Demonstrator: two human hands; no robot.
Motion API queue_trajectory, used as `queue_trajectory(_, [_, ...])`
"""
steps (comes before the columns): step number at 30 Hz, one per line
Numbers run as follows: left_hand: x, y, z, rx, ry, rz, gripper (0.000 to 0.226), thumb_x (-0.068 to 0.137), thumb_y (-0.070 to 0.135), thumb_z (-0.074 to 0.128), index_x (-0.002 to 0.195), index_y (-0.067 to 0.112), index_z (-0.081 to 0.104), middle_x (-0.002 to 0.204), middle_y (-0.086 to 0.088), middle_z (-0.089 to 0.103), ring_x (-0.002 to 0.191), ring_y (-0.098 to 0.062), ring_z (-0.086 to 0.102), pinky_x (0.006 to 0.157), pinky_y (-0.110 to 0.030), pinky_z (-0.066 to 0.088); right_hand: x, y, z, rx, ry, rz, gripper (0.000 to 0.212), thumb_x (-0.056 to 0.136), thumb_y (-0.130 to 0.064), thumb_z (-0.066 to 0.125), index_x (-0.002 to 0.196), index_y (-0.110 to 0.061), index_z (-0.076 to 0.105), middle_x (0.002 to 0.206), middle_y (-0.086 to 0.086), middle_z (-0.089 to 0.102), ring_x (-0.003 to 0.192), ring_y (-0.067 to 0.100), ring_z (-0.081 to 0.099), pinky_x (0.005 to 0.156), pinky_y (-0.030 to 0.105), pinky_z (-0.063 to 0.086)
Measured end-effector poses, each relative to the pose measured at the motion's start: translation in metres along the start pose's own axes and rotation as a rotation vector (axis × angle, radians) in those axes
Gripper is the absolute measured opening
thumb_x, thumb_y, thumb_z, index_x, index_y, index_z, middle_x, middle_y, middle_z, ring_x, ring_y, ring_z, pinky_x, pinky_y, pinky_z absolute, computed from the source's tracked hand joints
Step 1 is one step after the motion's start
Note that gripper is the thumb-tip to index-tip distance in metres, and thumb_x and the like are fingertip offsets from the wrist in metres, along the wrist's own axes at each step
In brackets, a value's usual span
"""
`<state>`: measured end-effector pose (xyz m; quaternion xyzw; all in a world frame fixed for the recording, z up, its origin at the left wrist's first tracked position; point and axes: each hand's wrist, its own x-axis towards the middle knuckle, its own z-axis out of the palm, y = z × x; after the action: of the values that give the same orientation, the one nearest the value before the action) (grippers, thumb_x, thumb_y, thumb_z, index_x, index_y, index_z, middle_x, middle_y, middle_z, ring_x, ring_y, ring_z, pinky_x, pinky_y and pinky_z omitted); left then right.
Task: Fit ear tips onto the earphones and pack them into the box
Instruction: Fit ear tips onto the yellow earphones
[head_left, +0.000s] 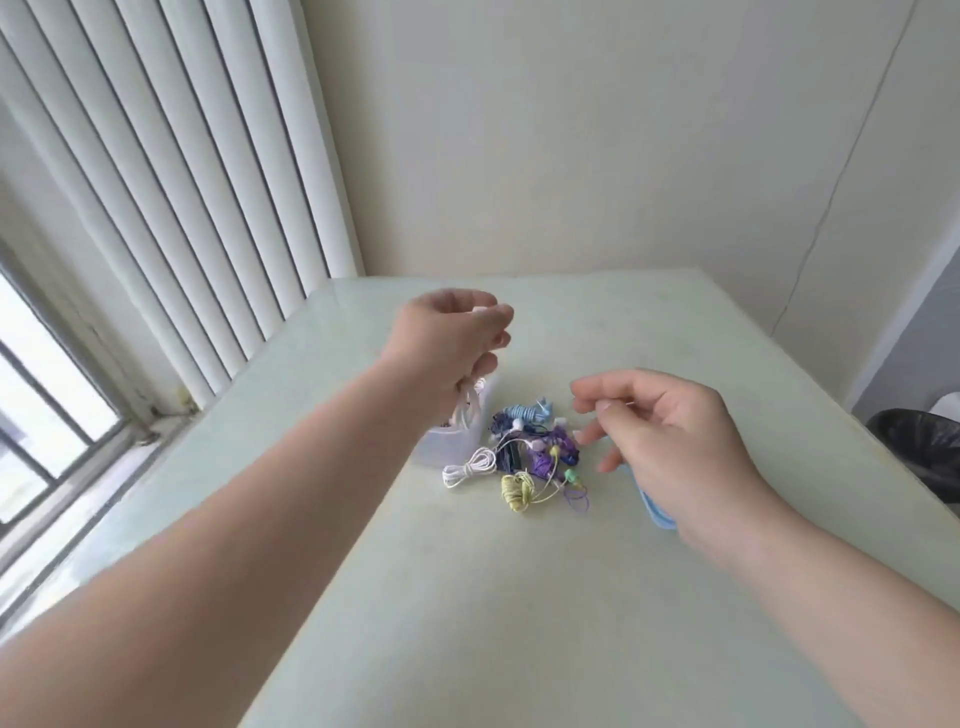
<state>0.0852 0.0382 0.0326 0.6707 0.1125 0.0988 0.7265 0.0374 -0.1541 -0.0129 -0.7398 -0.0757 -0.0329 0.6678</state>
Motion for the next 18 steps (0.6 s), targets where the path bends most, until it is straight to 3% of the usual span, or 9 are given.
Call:
queue_trajectory(4, [0.047, 0.008, -0.020, 0.313, 0.134, 0.018, 0.012, 0.092, 0.006, 0.071, 0.101, 0.010, 0.065, 0.085, -0.010, 0.068, 0.061, -0.016, 0.062, 0.040, -0.017, 0.045, 0.014, -0.011, 0.022, 0.058, -0.034, 0.101, 0.028, 0.101, 0.001, 0.053, 0.098, -0.015, 0.076, 0.094, 0.007, 0.074, 0.066, 0.012, 0.070, 0.053, 0.027, 0.054])
queue_trajectory(7, [0.057, -0.007, -0.030, 0.762, 0.029, -0.067, 0.017, 0.091, 0.005, 0.069, 0.108, 0.008, 0.068, 0.092, -0.013, 0.072, 0.068, -0.022, 0.069, 0.051, -0.025, 0.059, 0.021, -0.014, 0.033, 0.111, -0.052, 0.187, 0.023, 0.100, -0.002, 0.055, 0.105, -0.015, 0.074, 0.097, 0.009, 0.075, 0.066, 0.014, 0.071, 0.055, 0.030, 0.055])
queue_trajectory(9, [0.053, -0.015, -0.034, 0.999, -0.032, -0.040, 0.020, 0.091, 0.008, 0.068, 0.111, 0.010, 0.069, 0.095, -0.007, 0.071, 0.077, -0.023, 0.069, 0.054, -0.025, 0.054, 0.024, -0.014, 0.034, 0.128, -0.053, 0.214, 0.023, 0.099, -0.002, 0.056, 0.109, -0.015, 0.072, 0.098, 0.010, 0.075, 0.068, 0.016, 0.071, 0.056, 0.031, 0.056])
queue_trajectory(11, [0.049, -0.014, -0.039, 1.036, -0.036, 0.019, 0.023, 0.092, 0.021, 0.070, 0.114, 0.012, 0.070, 0.104, -0.005, 0.069, 0.086, -0.025, 0.067, 0.063, -0.025, 0.052, 0.024, -0.013, 0.033, 0.126, -0.052, 0.221, 0.022, 0.099, -0.002, 0.056, 0.109, -0.015, 0.072, 0.098, 0.009, 0.076, 0.068, 0.017, 0.070, 0.056, 0.031, 0.056])
queue_trajectory(14, [0.043, -0.007, -0.051, 1.096, -0.028, 0.133, 0.025, 0.090, 0.028, 0.072, 0.109, 0.012, 0.074, 0.108, -0.007, 0.073, 0.099, -0.030, 0.070, 0.085, -0.040, 0.061, 0.024, -0.011, 0.030, 0.111, -0.053, 0.232, 0.023, 0.099, -0.001, 0.056, 0.108, -0.014, 0.072, 0.096, 0.010, 0.076, 0.066, 0.017, 0.070, 0.055, 0.031, 0.055])
queue_trajectory(18, [0.024, -0.016, -0.060, 1.366, -0.212, 0.165, 0.011, 0.086, 0.019, 0.072, 0.096, 0.018, 0.078, 0.096, -0.003, 0.075, 0.092, -0.026, 0.070, 0.076, -0.033, 0.059, 0.021, -0.010, 0.024, 0.095, -0.053, 0.250, 0.022, 0.099, -0.001, 0.055, 0.107, -0.012, 0.072, 0.093, 0.011, 0.076, 0.065, 0.018, 0.069, 0.057, 0.033, 0.055])
